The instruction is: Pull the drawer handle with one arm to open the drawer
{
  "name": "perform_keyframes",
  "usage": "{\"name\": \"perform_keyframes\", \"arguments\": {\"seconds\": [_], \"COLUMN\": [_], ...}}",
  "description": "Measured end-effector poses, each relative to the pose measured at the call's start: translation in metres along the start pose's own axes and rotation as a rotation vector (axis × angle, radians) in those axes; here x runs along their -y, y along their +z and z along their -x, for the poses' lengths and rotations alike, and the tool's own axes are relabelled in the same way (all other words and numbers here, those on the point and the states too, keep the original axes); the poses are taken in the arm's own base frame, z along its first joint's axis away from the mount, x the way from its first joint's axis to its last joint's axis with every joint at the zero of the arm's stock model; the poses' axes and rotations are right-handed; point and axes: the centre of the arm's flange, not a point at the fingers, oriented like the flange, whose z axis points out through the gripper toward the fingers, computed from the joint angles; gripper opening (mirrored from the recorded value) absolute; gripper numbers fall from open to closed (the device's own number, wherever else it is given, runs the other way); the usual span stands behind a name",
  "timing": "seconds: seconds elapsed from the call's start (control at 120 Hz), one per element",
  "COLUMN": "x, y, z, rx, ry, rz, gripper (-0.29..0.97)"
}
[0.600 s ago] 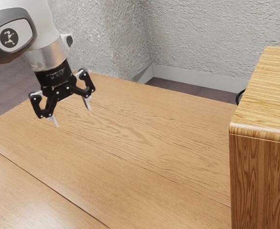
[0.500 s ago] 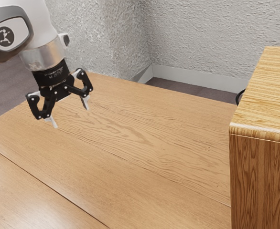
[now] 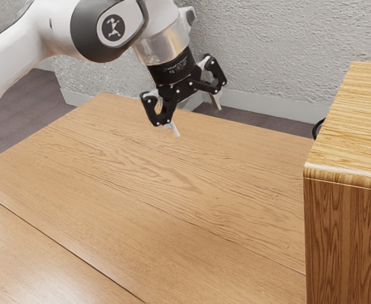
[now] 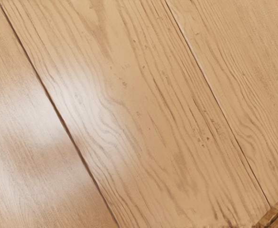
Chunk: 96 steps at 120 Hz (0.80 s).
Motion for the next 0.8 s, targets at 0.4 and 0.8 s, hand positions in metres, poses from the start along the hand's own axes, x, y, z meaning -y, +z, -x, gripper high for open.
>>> {"name": "perform_keyframes", "arguments": {"seconds": [0.4,0.8], "x": [-0.046,-0.059], "y": [0.032,0.040], "z": [0.068,0.104], "rx": [-0.046,-0.054], "ry": [0.359,0.537], "rz": [0.208,0.319], "gripper": [0.68,0.66]}}
